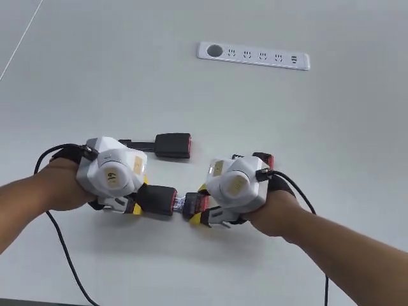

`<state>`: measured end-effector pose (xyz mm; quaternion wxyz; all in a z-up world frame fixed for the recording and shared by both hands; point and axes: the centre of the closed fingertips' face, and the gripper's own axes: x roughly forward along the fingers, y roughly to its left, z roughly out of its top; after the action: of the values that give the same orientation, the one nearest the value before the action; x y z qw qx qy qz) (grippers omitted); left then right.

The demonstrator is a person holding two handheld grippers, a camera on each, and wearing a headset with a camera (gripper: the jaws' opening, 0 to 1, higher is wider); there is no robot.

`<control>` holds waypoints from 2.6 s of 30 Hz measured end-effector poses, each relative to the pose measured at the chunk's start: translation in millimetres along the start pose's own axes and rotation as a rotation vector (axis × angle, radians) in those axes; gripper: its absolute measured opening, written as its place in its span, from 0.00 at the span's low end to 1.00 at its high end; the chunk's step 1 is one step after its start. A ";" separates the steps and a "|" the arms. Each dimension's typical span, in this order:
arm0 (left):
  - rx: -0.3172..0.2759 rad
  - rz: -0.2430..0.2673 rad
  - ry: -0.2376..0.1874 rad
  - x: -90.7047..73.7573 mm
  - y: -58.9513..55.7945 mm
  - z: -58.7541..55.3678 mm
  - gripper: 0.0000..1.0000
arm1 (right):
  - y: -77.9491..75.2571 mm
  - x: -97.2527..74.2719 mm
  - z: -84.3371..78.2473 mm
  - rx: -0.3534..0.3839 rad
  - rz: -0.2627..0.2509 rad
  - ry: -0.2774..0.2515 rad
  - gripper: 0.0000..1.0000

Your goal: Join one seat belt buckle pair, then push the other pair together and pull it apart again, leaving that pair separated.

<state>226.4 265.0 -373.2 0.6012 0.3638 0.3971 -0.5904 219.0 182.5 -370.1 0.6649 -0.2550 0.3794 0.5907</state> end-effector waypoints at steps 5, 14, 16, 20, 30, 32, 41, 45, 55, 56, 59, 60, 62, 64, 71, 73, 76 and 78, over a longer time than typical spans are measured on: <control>-0.004 -0.001 0.003 0.8 0.8 -0.6 0.30 | -0.5 0.6 1.0 0.015 -0.009 -0.013 0.32; -0.012 -0.001 0.001 -0.3 1.1 -1.0 0.29 | -0.5 7.2 10.0 0.022 -0.015 -0.015 0.32; -0.010 -0.001 0.003 1.0 2.0 -1.6 0.30 | -0.7 7.4 10.7 0.019 -0.014 -0.009 0.32; -0.009 -0.003 -0.016 0.9 2.6 -1.4 0.30 | 0.1 6.4 9.6 0.014 -0.013 -0.020 0.32; 0.004 -0.004 -0.061 1.0 1.3 1.0 0.30 | 0.9 4.7 9.5 0.008 -0.024 -0.094 0.33; 0.021 -0.002 -0.066 -0.5 -0.4 2.8 0.30 | 1.2 4.3 9.3 -0.003 -0.025 -0.103 0.33; 0.024 -0.016 -0.142 -4.5 -1.1 3.9 0.30 | 0.9 2.2 9.1 -0.040 -0.043 -0.181 0.32; 0.026 -0.022 -0.167 -3.9 -1.1 3.3 0.29 | 0.2 1.6 9.5 -0.057 -0.046 -0.197 0.32; 0.013 -0.031 -0.205 -9.7 -4.5 8.5 0.29 | -0.8 1.2 9.7 -0.043 -0.051 -0.238 0.32; 0.013 -0.030 -0.212 -9.9 -4.3 8.2 0.29 | -0.6 0.9 9.5 -0.029 -0.051 -0.245 0.32; 0.009 -0.034 -0.222 -10.5 -4.3 8.7 0.29 | -0.2 0.5 9.7 -0.030 -0.056 -0.253 0.32; 0.011 -0.035 -0.222 -10.6 -4.3 8.7 0.28 | -0.3 0.3 9.8 -0.030 -0.056 -0.255 0.32; 0.013 -0.038 -0.223 -10.9 -4.4 9.0 0.28 | -0.5 0.4 9.5 -0.030 -0.053 -0.257 0.31; 0.007 -0.041 -0.227 -11.4 -4.3 9.3 0.28 | -0.2 0.0 9.5 -0.031 -0.050 -0.258 0.31; 0.005 -0.043 -0.234 -11.5 -4.3 9.1 0.28 | -0.4 0.0 9.6 -0.028 -0.050 -0.265 0.31; 0.002 -0.043 -0.235 -11.5 -4.2 9.1 0.28 | -0.4 -0.1 9.5 -0.026 -0.050 -0.268 0.31; 0.000 -0.044 -0.237 -11.3 -4.1 8.8 0.28 | -0.6 -0.1 9.5 -0.022 -0.051 -0.273 0.31; 0.000 -0.045 -0.238 -11.3 -3.9 8.7 0.28 | -0.7 -0.1 9.6 -0.023 -0.051 -0.273 0.31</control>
<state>223.1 261.7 -359.1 0.6306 0.2819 0.3310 -0.6429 221.5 189.9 -364.5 0.7223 -0.1896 0.2720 0.6070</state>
